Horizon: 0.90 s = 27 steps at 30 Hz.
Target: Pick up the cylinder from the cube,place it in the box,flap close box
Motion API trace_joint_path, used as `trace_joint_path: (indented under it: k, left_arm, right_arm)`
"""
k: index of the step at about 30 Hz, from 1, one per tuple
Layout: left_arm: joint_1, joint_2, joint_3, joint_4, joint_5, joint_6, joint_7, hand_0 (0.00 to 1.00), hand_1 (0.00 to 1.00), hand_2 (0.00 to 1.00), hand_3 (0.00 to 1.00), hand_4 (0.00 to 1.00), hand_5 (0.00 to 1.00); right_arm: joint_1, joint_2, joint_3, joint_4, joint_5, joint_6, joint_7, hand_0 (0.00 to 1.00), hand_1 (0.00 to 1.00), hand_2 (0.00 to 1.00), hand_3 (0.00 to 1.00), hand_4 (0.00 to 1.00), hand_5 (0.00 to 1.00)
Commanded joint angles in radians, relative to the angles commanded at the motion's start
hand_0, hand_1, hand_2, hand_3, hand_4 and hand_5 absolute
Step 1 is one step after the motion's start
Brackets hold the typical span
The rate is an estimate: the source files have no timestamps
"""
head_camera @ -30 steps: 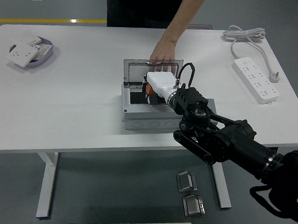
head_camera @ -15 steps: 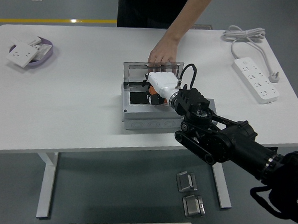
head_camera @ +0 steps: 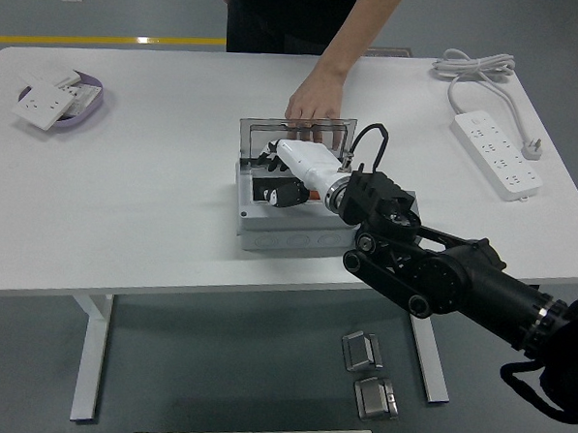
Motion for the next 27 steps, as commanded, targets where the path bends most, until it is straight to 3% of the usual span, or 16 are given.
trace_joint_path:
  k: [7, 11, 18, 27]
  left_arm:
    - [0.003, -0.002, -0.002, 0.0, -0.003, 0.001, 0.001, 0.608, 0.627, 0.62, 0.663, 0.675, 0.302]
    - [0.001, -0.001, -0.002, 0.0, -0.004, 0.001, 0.001, 0.608, 0.627, 0.621, 0.663, 0.676, 0.301]
    - [0.0, 0.002, -0.004, 0.0, -0.001, 0.001, 0.003, 0.607, 0.627, 0.621, 0.664, 0.676, 0.3]
    - [-0.01, 0.007, 0.0, 0.0, 0.005, -0.001, 0.003, 0.608, 0.627, 0.621, 0.664, 0.678, 0.302]
  right_arm:
    - [0.051, -0.136, 0.093, 0.178, 0.16, 0.04, -0.009, 0.669, 0.631, 0.645, 0.708, 0.697, 0.225]
    - [0.082, -0.166, 0.134, 0.216, 0.179, 0.05, -0.012, 0.655, 0.627, 0.64, 0.705, 0.697, 0.226]
    - [0.121, -0.161, 0.142, 0.143, 0.214, 0.056, -0.002, 0.645, 0.622, 0.639, 0.698, 0.698, 0.227]
    - [0.203, -0.078, 0.032, -0.051, 0.311, 0.055, 0.04, 0.637, 0.618, 0.632, 0.697, 0.695, 0.23]
